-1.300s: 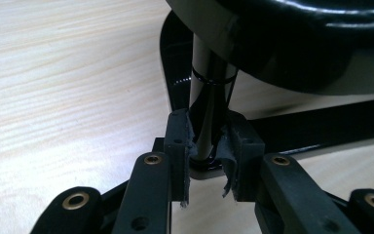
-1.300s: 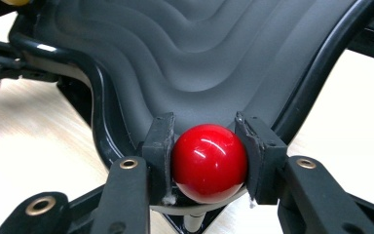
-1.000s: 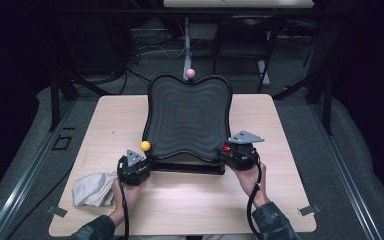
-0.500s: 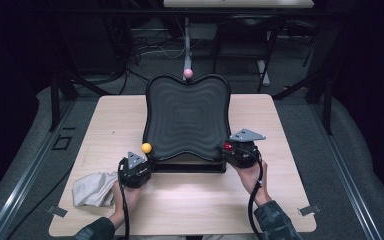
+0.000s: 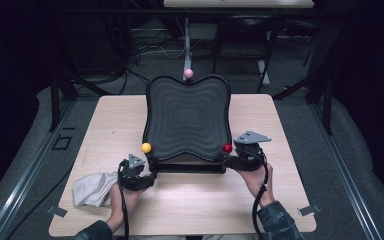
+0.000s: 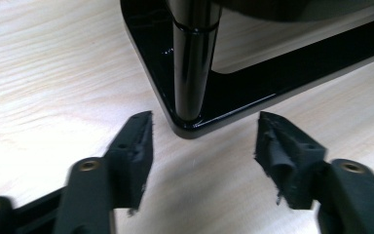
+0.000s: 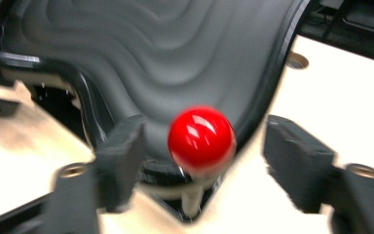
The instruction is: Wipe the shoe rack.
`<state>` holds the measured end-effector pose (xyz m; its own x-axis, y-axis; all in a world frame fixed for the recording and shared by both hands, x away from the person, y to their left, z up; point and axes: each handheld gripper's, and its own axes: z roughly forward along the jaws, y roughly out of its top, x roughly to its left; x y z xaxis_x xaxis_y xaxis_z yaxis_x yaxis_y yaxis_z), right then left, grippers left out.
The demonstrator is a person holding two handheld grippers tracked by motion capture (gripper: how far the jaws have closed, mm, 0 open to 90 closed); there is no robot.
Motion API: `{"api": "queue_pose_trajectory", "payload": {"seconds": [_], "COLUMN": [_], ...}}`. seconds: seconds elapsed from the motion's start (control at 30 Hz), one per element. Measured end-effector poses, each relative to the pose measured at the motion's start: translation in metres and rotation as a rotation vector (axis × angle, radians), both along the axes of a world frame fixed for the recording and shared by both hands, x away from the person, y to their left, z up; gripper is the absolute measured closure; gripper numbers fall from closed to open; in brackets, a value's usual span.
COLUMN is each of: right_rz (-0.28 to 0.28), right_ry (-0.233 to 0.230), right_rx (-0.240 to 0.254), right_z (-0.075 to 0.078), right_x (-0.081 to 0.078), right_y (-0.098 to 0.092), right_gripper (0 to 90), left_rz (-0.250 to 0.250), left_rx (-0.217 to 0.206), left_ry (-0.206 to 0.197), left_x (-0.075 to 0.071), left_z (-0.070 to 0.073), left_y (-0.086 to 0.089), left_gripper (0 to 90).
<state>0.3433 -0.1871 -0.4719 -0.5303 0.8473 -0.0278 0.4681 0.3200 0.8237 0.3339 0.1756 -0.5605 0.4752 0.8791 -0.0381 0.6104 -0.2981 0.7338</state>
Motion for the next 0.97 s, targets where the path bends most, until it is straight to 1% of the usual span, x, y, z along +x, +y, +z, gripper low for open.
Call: {"api": "queue_pose_trajectory", "payload": {"seconds": [0.03,0.07,0.1,0.13,0.17,0.2,0.23,0.27,0.3,0.43,0.47,0.5,0.53,0.6,0.67,0.7,0.73,0.77,0.83,0.87,0.9,0.93,0.97], "right_rz": [0.002,-0.006,-0.012,-0.011,-0.012,-0.014,-0.013,-0.025,-0.016,-0.042,-0.048,-0.057,-0.059,-0.072,-0.089,-0.099,-0.100,-0.103,-0.099,-0.098,-0.105,-0.100,-0.102], "right_ry": [0.017,0.022,0.029,0.044,0.050,0.059,0.069,0.072,0.082,0.112,0.128,0.140,0.145,0.171,0.180,0.193,0.199,0.214,0.228,0.236,0.235,0.236,0.244], "right_rx": [-0.009,-0.015,-0.020,-0.029,-0.032,-0.039,-0.046,-0.053,-0.053,-0.071,-0.076,-0.085,-0.080,-0.090,-0.089,-0.099,-0.101,-0.104,-0.113,-0.110,-0.117,-0.114,-0.119], "right_z": [0.001,0.001,0.001,0.001,0.000,-0.001,-0.002,-0.004,-0.005,-0.012,-0.015,-0.017,-0.020,-0.025,-0.032,-0.035,-0.038,-0.041,-0.045,-0.047,-0.049,-0.051,-0.051], "right_x": [-0.003,-0.005,-0.006,-0.008,-0.010,-0.011,-0.013,-0.015,-0.015,-0.022,-0.023,-0.025,-0.027,-0.030,-0.033,-0.034,-0.035,-0.035,-0.035,-0.035,-0.034,-0.034,-0.033], "right_y": [-0.004,-0.007,-0.008,-0.011,-0.013,-0.015,-0.017,-0.020,-0.022,-0.035,-0.040,-0.044,-0.047,-0.055,-0.062,-0.066,-0.068,-0.070,-0.072,-0.072,-0.072,-0.073,-0.073], "right_gripper": [24.0,18.9,15.7,15.0,13.9,13.1,12.1,11.2,10.4,7.5,6.7,6.4,6.0,4.5,3.7,3.1,2.4,2.1,0.9,0.7,0.7,0.7,0.7], "left_rz": [0.001,0.001,-0.004,-0.003,0.001,0.003,0.001,0.001,0.000,-0.008,-0.005,-0.007,-0.006,-0.004,-0.002,0.001,-0.001,-0.003,-0.006,-0.011,-0.019,-0.024,-0.026], "left_rx": [-0.006,-0.010,-0.018,-0.020,-0.025,-0.032,-0.030,-0.029,-0.031,-0.023,-0.026,-0.026,-0.022,-0.030,-0.041,-0.040,-0.027,-0.025,-0.031,-0.035,-0.036,-0.038,-0.042], "left_ry": [-0.006,-0.009,-0.007,-0.005,0.002,0.001,0.005,0.011,0.014,0.054,0.064,0.066,0.069,0.079,0.094,0.095,0.100,0.103,0.110,0.111,0.112,0.113,0.116], "left_x": [-0.002,-0.004,-0.006,-0.008,-0.010,-0.013,-0.016,-0.017,-0.019,-0.025,-0.026,-0.027,-0.027,-0.029,-0.029,-0.030,-0.030,-0.030,-0.030,-0.029,-0.029,-0.028,-0.028], "left_z": [0.003,0.005,0.009,0.011,0.013,0.015,0.017,0.018,0.019,0.022,0.022,0.022,0.023,0.024,0.024,0.024,0.024,0.024,0.023,0.022,0.022,0.022,0.022], "left_y": [0.003,0.004,0.008,0.010,0.012,0.015,0.019,0.020,0.023,0.032,0.034,0.035,0.036,0.038,0.041,0.041,0.042,0.042,0.043,0.043,0.043,0.042,0.041], "left_gripper": [35.9,34.2,31.9,29.5,24.5,22.8,22.1,19.8,17.7,13.3,11.4,10.6,10.1,9.2,8.2,8.1,8.0,7.6,7.6,7.6,7.6,7.6,7.6]}}
